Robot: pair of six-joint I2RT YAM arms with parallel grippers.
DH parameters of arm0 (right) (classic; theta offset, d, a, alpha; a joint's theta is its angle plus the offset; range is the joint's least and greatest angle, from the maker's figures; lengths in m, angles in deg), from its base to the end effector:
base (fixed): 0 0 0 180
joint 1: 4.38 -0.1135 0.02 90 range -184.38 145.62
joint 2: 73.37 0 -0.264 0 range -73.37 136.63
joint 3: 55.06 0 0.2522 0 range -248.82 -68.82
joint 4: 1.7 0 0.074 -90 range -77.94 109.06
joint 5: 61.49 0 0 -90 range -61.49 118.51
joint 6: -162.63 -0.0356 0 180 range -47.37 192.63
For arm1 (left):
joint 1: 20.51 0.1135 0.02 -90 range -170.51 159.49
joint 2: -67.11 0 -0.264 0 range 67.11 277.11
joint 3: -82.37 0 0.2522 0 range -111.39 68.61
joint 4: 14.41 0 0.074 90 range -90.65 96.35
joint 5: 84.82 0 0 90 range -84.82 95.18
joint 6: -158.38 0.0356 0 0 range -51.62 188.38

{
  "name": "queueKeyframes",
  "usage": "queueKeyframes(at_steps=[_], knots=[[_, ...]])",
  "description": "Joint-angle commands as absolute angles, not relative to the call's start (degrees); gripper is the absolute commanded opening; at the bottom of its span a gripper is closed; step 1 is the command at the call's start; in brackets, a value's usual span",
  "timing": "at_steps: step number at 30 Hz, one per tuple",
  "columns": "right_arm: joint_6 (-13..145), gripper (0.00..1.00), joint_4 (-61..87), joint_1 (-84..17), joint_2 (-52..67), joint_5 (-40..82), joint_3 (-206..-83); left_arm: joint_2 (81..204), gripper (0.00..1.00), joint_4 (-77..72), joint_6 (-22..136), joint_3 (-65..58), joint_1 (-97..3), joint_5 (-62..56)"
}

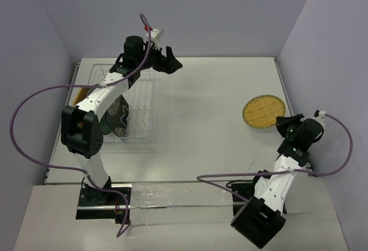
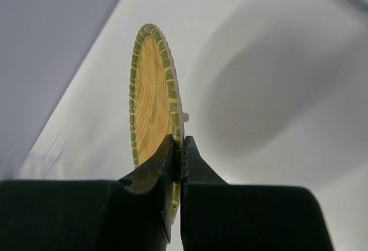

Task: Load the plates into the dish rack

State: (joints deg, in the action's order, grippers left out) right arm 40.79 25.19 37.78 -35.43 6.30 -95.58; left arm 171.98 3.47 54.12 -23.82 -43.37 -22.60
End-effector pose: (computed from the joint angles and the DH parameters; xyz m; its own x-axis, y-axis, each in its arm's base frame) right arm 0.1285 -0.0982 0.2431 -0.0661 0.7188 -0.6921 0.4720 0.6337 0.6130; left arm 0.3999 -0.1866 0.3444 -0.4406 -0.0508 -0.8963 0.6674 0.6492 -0.3649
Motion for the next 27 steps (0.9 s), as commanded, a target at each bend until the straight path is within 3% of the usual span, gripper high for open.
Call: queueKeyframes(at_steps=[1, 12, 25, 27], knots=[[39.12, 0.00, 15.45, 30.94, -31.91, -4.28, -98.82, 169.80, 0.99, 0.23, 53.26, -22.88, -45.90, -33.96], [33.74, 0.00, -4.42, 11.38, -19.26, -14.69, -101.45, 175.53, 0.99, -5.83, 45.11, -22.53, -52.90, -41.48], [26.50, 0.00, -20.27, 7.05, -14.75, -21.06, -102.75, 178.03, 0.99, -9.96, 42.27, -19.38, -54.88, -47.38], [26.32, 0.00, -21.16, 7.05, -14.31, -21.59, -103.27, 177.94, 0.95, -9.52, 42.71, -19.46, -54.88, -47.99]])
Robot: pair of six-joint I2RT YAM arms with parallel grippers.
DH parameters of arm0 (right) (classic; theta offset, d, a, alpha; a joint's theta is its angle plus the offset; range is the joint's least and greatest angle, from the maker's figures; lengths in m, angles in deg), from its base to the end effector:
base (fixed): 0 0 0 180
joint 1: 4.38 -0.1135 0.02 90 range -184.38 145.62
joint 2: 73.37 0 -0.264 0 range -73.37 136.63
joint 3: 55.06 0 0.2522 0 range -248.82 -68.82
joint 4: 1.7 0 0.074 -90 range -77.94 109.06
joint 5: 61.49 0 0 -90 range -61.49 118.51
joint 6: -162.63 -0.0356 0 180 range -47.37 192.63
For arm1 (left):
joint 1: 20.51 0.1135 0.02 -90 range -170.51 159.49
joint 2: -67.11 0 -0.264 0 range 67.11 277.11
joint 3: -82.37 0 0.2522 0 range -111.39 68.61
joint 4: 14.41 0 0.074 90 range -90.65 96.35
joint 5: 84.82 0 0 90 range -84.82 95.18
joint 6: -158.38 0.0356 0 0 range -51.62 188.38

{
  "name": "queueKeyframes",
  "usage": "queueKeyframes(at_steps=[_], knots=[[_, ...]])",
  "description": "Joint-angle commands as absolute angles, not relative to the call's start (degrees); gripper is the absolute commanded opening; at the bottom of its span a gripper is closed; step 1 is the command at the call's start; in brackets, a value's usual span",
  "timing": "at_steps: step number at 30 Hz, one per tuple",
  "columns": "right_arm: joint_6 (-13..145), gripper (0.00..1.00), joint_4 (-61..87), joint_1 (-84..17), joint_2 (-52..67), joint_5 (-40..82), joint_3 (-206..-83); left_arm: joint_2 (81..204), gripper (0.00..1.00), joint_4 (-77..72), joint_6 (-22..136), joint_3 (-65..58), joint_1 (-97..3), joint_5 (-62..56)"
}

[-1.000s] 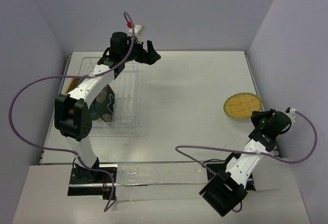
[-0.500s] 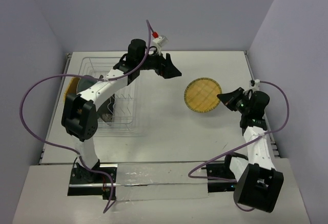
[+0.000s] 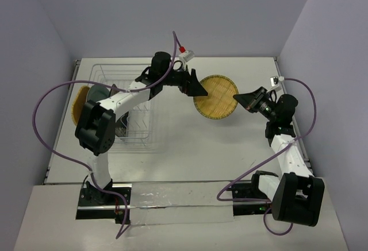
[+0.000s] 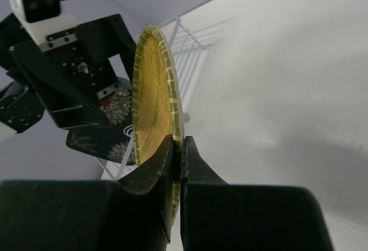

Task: Load the plates into the dish rack

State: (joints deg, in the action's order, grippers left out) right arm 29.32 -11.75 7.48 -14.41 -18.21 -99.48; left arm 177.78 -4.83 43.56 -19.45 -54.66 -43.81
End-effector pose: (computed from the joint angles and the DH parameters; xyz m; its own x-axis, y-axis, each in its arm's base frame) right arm 0.2266 -0.0211 0.2687 -0.4463 0.5742 -0.6863 -0.3618 0.5857 0.7253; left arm 0.3613 -0.2775 0.2909 -0.6408 0.1018 -0.7609 0.7622 0.2026 -0.6148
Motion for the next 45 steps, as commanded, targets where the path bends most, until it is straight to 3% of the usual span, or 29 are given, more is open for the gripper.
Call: queueKeyframes(at_steps=[1, 3, 4, 6, 8, 12, 15, 16, 17, 18, 22, 32, 45], knots=[[26.31, 0.00, -21.34, 7.05, -14.05, -21.59, -103.45, 177.94, 0.85, -9.44, 42.71, -19.55, -54.88, -48.26], [25.24, 0.00, -23.82, 6.96, -13.12, -22.62, -103.38, 177.60, 0.56, -10.35, 42.14, -19.22, -54.88, -49.46], [25.01, 0.00, -24.36, 6.96, -13.08, -22.96, -103.44, 177.59, 0.55, -10.40, 41.70, -19.20, -54.88, -49.97], [25.82, 0.00, -23.76, 6.87, -12.28, -23.17, -103.90, 177.13, 0.13, -10.66, 41.31, -19.28, -54.88, -50.43], [27.01, 0.00, -22.48, 6.87, -11.89, -23.08, -104.33, 176.45, 0.00, -10.29, 41.48, -19.20, -54.88, -49.93], [31.11, 0.03, -17.26, 6.78, -11.50, -22.50, -105.81, 174.13, 0.00, -9.56, 42.14, -18.05, -54.83, -45.71], [36.05, 0.65, -9.36, 6.87, -11.62, -19.30, -107.97, 170.34, 0.00, -8.22, 42.74, -16.67, -54.51, -38.34], [36.69, 0.74, -8.24, 6.87, -11.88, -18.43, -108.34, 169.06, 0.00, -8.27, 43.04, -15.99, -54.42, -36.77], [37.40, 0.90, -6.81, 6.87, -12.14, -17.71, -108.80, 166.99, 0.00, -8.07, 43.56, -14.95, -54.29, -35.53], [37.89, 0.95, -5.86, 6.87, -12.41, -16.84, -109.23, 164.18, 0.00, -7.65, 44.05, -14.01, -54.26, -32.29], [38.80, 0.98, -3.42, 6.94, -13.10, -13.74, -109.71, 155.76, 0.00, -4.06, 45.77, -10.00, -54.26, -18.24], [42.44, 0.99, 2.71, 7.40, -11.58, -2.34, -108.88, 141.04, 0.00, 17.73, 44.92, -5.66, -54.26, 39.94], [44.55, 1.00, 7.05, 7.75, -5.58, 1.49, -111.48, 138.17, 0.00, 34.70, 47.69, -2.85, -49.78, 54.55]])
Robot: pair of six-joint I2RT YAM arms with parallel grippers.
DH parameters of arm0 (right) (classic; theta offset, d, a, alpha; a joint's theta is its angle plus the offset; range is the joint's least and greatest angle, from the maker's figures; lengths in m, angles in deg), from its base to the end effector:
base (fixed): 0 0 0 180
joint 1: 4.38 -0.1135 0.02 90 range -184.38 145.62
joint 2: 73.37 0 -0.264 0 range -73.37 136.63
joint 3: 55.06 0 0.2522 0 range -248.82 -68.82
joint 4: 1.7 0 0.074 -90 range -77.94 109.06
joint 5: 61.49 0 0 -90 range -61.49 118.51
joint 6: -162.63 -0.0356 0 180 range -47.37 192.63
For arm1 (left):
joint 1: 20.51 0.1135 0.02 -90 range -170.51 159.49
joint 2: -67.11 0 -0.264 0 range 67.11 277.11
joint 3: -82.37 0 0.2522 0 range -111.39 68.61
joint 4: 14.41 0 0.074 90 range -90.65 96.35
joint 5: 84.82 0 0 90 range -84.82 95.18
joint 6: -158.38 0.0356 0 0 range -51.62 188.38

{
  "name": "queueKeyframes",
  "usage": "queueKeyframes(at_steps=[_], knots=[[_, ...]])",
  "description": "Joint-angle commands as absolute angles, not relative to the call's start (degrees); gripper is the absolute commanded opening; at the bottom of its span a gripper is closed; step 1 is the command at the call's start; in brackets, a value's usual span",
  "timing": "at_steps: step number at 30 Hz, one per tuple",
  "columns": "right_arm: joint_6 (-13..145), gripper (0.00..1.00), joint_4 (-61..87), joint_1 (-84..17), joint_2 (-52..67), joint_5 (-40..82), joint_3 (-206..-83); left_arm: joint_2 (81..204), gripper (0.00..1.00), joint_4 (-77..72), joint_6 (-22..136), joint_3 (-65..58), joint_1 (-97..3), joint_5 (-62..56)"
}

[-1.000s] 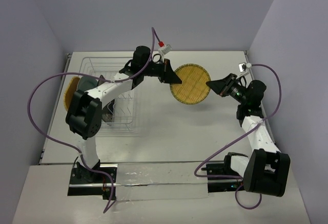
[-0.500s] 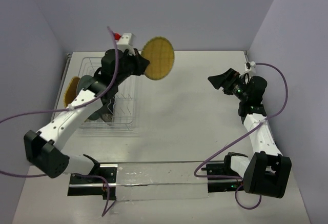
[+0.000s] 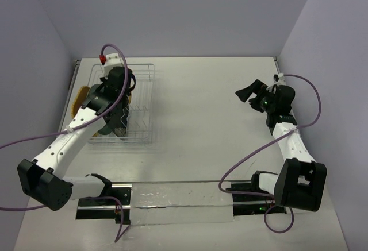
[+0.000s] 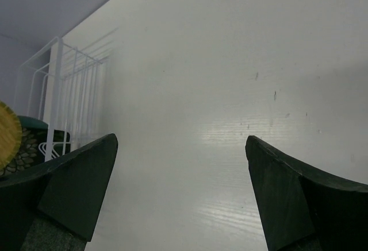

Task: Load the plates into the dish rack

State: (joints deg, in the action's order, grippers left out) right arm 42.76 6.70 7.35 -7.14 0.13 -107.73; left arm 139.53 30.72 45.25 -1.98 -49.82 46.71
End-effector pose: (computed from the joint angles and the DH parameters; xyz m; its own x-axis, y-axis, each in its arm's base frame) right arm 0.2545 -0.0356 0.2566 -0.4434 0.5396 -0.7157 -0.0368 0.7869 0.6160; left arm 0.2481 -0.1122 0.3622 -0.3930 -0.1166 -0.9121 -0.2954 0.9554 0.0052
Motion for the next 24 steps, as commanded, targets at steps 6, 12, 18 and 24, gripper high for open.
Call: queueKeyframes(at_steps=[6, 12, 18, 24], knots=[[44.25, 1.00, 7.06, 7.75, -0.12, -2.09, -113.93, 136.09, 0.00, 28.93, 59.10, 2.72, -48.98, 46.11], [44.56, 1.00, 7.14, 7.69, 1.85, -2.78, -114.70, 137.14, 0.00, 27.31, 61.17, 4.07, -48.81, 41.36], [44.62, 1.00, 7.14, 7.75, 2.02, -2.67, -114.68, 137.91, 0.00, 27.13, 60.99, 1.51, -48.64, 40.32], [44.59, 1.00, 7.06, 7.75, 2.33, -2.80, -114.54, 138.09, 0.00, 27.30, 60.02, -0.65, -48.55, 37.78]])
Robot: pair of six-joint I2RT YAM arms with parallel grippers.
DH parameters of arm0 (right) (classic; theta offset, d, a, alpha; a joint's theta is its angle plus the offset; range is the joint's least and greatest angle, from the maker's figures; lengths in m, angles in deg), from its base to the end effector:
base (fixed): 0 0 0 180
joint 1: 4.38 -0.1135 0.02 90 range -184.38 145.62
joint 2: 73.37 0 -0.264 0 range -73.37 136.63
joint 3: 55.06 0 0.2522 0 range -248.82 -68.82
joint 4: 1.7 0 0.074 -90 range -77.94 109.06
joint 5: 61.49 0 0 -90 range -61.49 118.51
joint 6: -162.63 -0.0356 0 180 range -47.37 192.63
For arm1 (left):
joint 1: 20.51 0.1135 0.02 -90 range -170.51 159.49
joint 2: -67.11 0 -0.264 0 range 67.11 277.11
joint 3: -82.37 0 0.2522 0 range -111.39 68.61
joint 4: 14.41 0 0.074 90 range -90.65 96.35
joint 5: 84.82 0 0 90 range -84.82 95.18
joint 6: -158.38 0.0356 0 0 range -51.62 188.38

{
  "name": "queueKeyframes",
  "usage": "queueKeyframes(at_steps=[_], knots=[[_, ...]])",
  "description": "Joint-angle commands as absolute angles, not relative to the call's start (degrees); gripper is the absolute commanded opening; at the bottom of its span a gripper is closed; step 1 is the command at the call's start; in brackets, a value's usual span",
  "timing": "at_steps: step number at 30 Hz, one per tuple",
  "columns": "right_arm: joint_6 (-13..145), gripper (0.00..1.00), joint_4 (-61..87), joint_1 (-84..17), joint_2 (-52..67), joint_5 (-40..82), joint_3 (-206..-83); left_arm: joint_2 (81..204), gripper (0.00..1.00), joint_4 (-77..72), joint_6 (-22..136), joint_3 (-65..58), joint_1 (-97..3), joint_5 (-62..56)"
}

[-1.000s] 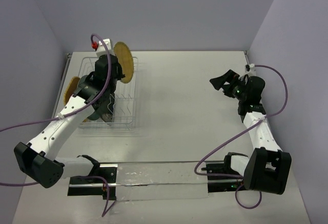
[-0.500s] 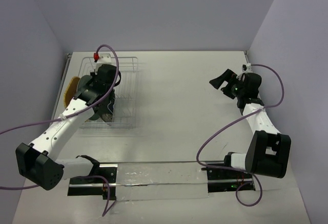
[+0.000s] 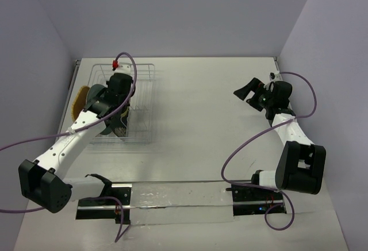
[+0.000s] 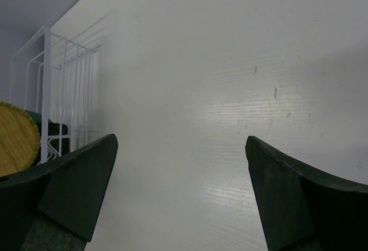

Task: Load the plates into the dish rack

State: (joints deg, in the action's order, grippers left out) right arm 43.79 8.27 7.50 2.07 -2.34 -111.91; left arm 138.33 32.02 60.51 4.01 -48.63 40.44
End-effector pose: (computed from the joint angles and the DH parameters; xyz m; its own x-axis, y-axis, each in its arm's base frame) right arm 0.2822 -0.0407 0.2386 -0.5372 0.5362 -0.6511 -0.0056 0.7697 0.6384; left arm 0.2434 -0.1068 0.3295 -0.5520 0.1682 -0.8167 -0.0856 0.9628 0.2561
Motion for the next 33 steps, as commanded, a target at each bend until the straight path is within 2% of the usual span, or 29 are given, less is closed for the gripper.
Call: queueKeyframes(at_steps=[1, 8, 18, 23, 33], knots=[[44.53, 1.00, 7.12, 7.75, 2.58, -2.99, -114.67, 138.53, 0.00, 27.30, 59.96, -1.33, -48.55, 37.72], [44.51, 1.00, 7.09, 7.80, 3.15, -3.01, -114.40, 141.40, 0.00, 31.11, 57.95, -4.70, -48.55, 38.11], [43.87, 1.00, 7.05, 7.82, 6.06, -4.82, -115.51, 142.28, 0.00, 33.15, 53.43, -1.15, -48.48, 41.92], [44.60, 1.00, 7.17, 7.75, 5.08, -3.25, -115.14, 140.26, 0.00, 30.92, 53.18, 1.52, -48.46, 37.72], [44.74, 1.00, 7.99, 7.75, 4.47, -1.15, -115.14, 145.19, 0.00, 34.89, 47.94, 3.52, -48.55, 41.76]])
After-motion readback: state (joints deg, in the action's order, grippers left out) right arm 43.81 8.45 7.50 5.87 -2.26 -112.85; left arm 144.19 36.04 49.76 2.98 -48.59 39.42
